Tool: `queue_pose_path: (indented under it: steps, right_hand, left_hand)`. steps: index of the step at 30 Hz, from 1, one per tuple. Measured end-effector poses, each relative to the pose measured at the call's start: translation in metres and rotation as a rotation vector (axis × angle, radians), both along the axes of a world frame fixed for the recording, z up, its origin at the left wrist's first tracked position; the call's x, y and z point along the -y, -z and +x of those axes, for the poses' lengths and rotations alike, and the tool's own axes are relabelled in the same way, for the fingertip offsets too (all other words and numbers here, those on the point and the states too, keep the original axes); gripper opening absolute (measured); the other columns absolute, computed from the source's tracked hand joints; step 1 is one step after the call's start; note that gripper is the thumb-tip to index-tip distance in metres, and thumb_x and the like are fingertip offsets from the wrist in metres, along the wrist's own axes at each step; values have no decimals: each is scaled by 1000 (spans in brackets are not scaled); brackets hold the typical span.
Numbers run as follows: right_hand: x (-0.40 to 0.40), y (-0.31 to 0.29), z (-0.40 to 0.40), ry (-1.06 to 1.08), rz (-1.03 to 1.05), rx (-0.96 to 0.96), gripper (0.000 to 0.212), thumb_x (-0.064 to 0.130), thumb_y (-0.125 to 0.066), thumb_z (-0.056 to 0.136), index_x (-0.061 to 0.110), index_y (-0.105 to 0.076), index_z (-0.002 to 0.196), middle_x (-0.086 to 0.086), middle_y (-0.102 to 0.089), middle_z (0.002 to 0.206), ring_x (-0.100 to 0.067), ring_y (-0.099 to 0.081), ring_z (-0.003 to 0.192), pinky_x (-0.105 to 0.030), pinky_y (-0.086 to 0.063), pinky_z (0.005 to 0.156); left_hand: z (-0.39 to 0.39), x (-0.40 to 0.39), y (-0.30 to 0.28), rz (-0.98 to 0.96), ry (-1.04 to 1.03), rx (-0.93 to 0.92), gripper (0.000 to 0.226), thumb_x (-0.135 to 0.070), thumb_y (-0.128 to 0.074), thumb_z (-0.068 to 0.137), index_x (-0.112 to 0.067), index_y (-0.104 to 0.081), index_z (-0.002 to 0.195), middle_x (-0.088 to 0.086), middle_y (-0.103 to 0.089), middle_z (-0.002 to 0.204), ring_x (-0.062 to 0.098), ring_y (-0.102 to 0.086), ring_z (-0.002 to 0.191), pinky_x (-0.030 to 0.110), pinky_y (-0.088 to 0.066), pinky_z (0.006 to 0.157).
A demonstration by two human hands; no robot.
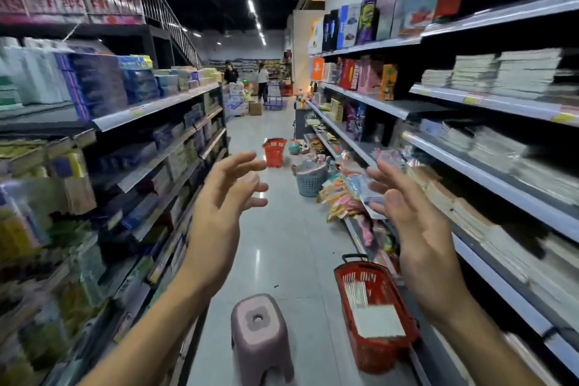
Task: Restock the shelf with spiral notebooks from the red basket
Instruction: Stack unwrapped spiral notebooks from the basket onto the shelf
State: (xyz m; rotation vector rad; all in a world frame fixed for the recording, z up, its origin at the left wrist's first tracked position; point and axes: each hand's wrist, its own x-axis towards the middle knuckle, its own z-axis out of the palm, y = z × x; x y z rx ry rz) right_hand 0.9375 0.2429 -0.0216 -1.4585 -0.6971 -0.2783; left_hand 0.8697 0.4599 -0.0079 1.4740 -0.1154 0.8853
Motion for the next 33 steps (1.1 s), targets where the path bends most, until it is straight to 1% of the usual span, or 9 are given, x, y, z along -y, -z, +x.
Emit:
queue_pose_path:
  steps: [2, 7, 12, 16, 19, 22, 26, 29, 33]
  right_hand:
    - [-18, 14, 43, 30, 6, -15, 47, 48, -46, 95, 36, -54, 139, 18, -62, 135, 2, -55, 126, -17, -49, 96]
    - [-58, 57, 143, 135, 67, -90, 31, 44, -47, 98, 46, -55, 128, 20, -63, 133, 2, -56, 125, -22, -48, 103]
    - [-72, 89, 216, 392, 101, -221, 35, 46, -45, 100, 38, -53, 133, 19, -65, 127, 1, -58, 123, -35, -47, 109]
    - [-63, 121, 262, 585, 66, -346, 51, 52, -42, 99, 30, -48, 145, 14, -61, 136, 5, -56, 124, -32, -47, 108]
    - [-51, 147, 298, 703, 56, -401, 53, 55, -41, 98, 33, -46, 146, 15, -59, 138, 4, -54, 127, -38, -46, 110]
    - [-38, 176, 340, 781, 78, -438, 53, 54, -41, 99, 34, -46, 147, 13, -58, 141, 2, -53, 128, -42, -45, 111]
    - [-18, 211, 401, 832, 143, -527, 48, 53, -43, 100, 35, -47, 145, 13, -58, 141, 0, -54, 127, -44, -46, 110]
    - [-3, 228, 442, 861, 184, -575, 58, 61, -44, 94, 34, -49, 145, 12, -56, 144, -3, -52, 132, -44, -43, 112]
    - [9, 255, 477, 898, 222, -635, 61, 65, -43, 90, 35, -49, 144, 11, -55, 146, -6, -50, 134, -45, -42, 113]
  left_hand:
    - [52, -19, 11, 10, 38, -15, 38, -35, -60, 87, -19, -62, 122, 7, -68, 121, 27, -64, 100, 45, -54, 87]
    - [187, -56, 49, 16, 208, -123, 26, -24, -56, 92, -21, -62, 118, 6, -68, 119, 25, -63, 96, 43, -53, 84]
    - [310, -69, 69, 38, 387, -243, 24, -25, -55, 91, -25, -64, 114, 6, -68, 117, 24, -64, 96, 43, -53, 84]
    - [396, -47, 98, 54, 557, -329, 24, -24, -53, 92, -25, -63, 114, 6, -69, 115, 21, -65, 94, 42, -53, 83]
    - [453, -22, 125, 94, 661, -376, 27, -24, -53, 92, -22, -61, 118, 12, -67, 121, 21, -67, 94, 37, -56, 81]
    - [508, 2, 152, 118, 741, -420, 30, -24, -53, 92, -17, -59, 121, 10, -67, 120, 19, -66, 94, 30, -55, 78]
    - [584, 33, 177, 179, 778, -498, 31, -26, -54, 92, -20, -61, 121, 9, -67, 121, 26, -66, 100, 36, -56, 82]
    - [632, 57, 184, 186, 798, -528, 31, -27, -55, 91, -20, -62, 121, 9, -67, 121, 24, -67, 97, 32, -56, 78]
    - [673, 86, 204, 253, 849, -595, 28, -30, -59, 90, -24, -63, 117, 14, -65, 125, 28, -66, 99, 37, -55, 82]
